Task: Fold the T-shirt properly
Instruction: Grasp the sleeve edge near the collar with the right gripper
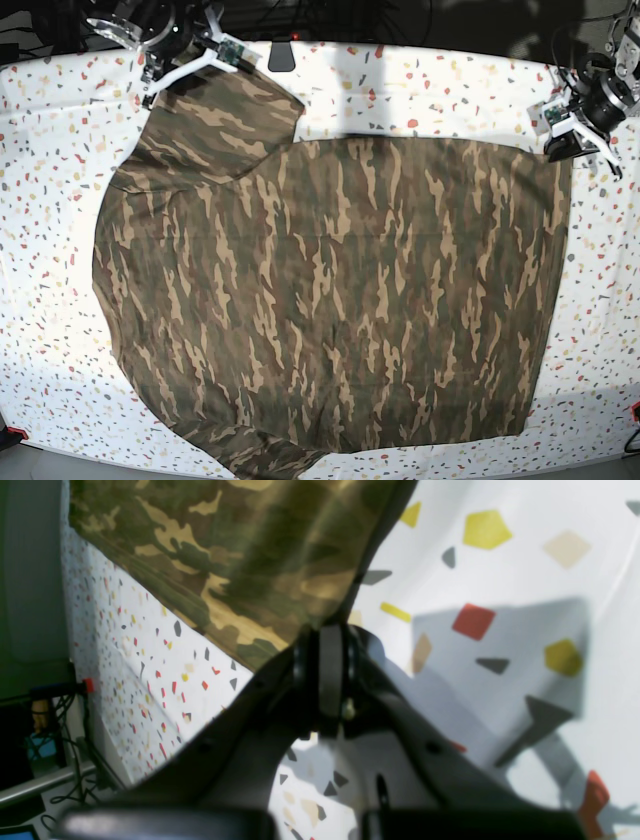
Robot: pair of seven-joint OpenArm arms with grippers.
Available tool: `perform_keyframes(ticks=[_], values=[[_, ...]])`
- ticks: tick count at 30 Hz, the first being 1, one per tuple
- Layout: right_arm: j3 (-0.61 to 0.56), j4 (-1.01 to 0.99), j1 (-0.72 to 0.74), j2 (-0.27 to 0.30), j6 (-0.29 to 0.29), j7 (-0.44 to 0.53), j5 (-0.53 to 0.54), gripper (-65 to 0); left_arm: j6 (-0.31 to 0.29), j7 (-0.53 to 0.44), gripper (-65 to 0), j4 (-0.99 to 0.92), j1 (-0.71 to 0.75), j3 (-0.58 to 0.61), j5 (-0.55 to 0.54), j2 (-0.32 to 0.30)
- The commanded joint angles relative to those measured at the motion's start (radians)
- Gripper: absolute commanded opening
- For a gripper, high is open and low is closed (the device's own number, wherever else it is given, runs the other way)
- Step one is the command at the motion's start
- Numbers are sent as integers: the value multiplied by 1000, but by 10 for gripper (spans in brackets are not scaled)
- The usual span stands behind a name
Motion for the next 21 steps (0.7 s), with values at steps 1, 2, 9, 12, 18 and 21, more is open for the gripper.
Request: perform_keyframes(ticks=[1, 2, 9, 12, 18, 21], values=[[6, 16, -12, 26, -17, -56, -29, -310, -7, -5, -650, 6, 0, -5, 0, -17], [6, 21, -11, 31, -37, -56, -29, -310, -7, -5, -650, 6, 0, -5, 0, -17], [6, 22, -6, 32, -62, 2, -35, -310, -7, -5, -650, 6, 0, -5, 0, -17], [6, 22, -7, 29, -71, 26, -34, -310, -7, -5, -650, 6, 0, -5, 0, -17], [6, 22, -7, 29, -71, 35, -28, -316, -7, -5, -650, 6, 0, -5, 0, -17], [6, 22, -7, 29, -71, 35, -28, -399, -7, -5, -650, 6, 0, -5, 0, -17]])
